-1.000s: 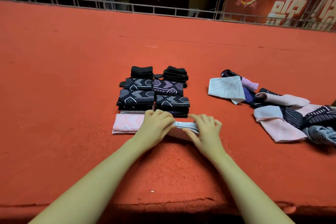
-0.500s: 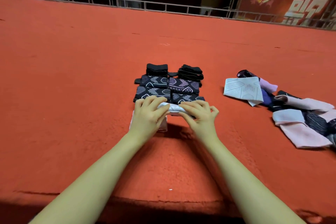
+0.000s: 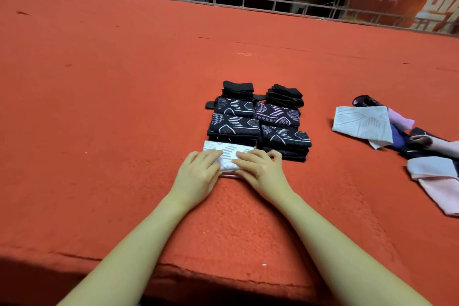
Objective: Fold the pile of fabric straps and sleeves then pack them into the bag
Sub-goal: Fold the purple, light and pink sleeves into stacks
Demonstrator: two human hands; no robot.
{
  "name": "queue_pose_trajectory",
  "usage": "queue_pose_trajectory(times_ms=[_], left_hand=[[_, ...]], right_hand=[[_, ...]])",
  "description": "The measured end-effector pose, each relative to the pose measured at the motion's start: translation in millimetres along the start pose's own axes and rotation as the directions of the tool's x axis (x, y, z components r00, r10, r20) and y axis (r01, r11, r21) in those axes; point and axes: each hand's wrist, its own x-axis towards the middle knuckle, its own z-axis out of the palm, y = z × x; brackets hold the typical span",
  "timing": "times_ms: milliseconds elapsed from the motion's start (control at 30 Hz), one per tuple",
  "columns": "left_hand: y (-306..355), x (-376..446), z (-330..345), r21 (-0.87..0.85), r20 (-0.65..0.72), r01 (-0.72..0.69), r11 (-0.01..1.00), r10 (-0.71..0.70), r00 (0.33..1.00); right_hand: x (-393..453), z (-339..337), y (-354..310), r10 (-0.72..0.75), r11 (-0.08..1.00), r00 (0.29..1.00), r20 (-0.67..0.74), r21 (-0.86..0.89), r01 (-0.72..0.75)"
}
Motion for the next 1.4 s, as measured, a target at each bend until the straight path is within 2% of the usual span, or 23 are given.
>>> queue_pose_trajectory(times_ms=[67, 200, 300, 433, 500, 767, 900, 1067, 1133, 1233, 1300, 1333, 1400], left_hand=[[1, -1, -1, -0.046, 0.105, 0.048, 0.998, -0.042, 0.994], [9, 0, -6, -0.001, 0.272, 0.157, 0.988, -0.15, 0.95], [17, 4, -11, 0.044, 0.351, 0.184, 0.982, -0.188, 0.917], [35, 22, -13, 0.043, 0.327, 0.159, 0.986, -0.165, 0.931], [51, 35, -9, 0.018, 0.299, 0.139, 0.99, -0.138, 0.944], [151, 97, 27, -0.137, 0.341, 0.045, 0.99, 0.005, 0.94], [211, 126, 49, -0.214, 0.373, 0.012, 0.977, 0.07, 0.925], [282, 165, 77, -0.364, 0.431, 0.056, 0.93, 0.115, 0.895], [304, 180, 89, -0.412, 0.488, 0.077, 0.908, 0.148, 0.86], [332, 200, 111, -0.412, 0.509, 0.084, 0.907, 0.152, 0.847], [346, 213, 126, -0.4, 0.526, 0.086, 0.912, 0.152, 0.836], [351, 218, 133, -0.404, 0.532, 0.097, 0.909, 0.147, 0.834], [362, 230, 145, -0.418, 0.531, 0.128, 0.899, 0.128, 0.838]], right_hand=[[-7, 1, 1, 0.039, 0.999, 0.998, 0.048, 0.035, -0.041], [-9, -2, -4, 0.136, 0.979, 0.968, 0.211, 0.121, -0.164], [-16, -7, -5, 0.165, 0.968, 0.974, 0.157, 0.161, -0.19], [-31, -23, 8, 0.252, 0.928, 0.961, 0.109, 0.254, -0.273], [-43, -36, 23, 0.29, 0.919, 0.952, 0.097, 0.248, -0.306], [-106, -105, 106, 0.462, 0.878, 0.886, 0.033, 0.127, -0.463], [-143, -137, 151, 0.525, 0.849, 0.849, -0.058, -0.032, -0.527], [-182, -169, 206, 0.622, 0.731, 0.752, -0.219, -0.185, -0.657], [-196, -178, 224, 0.635, 0.687, 0.728, -0.258, -0.241, -0.685], [-210, -180, 244, 0.643, 0.632, 0.699, -0.312, -0.298, -0.715], [-210, -179, 254, 0.67, 0.575, 0.643, -0.371, -0.287, -0.766], [-207, -178, 260, 0.667, 0.554, 0.631, -0.395, -0.304, -0.776], [-205, -176, 275, 0.641, 0.531, 0.657, -0.397, -0.388, -0.753]])
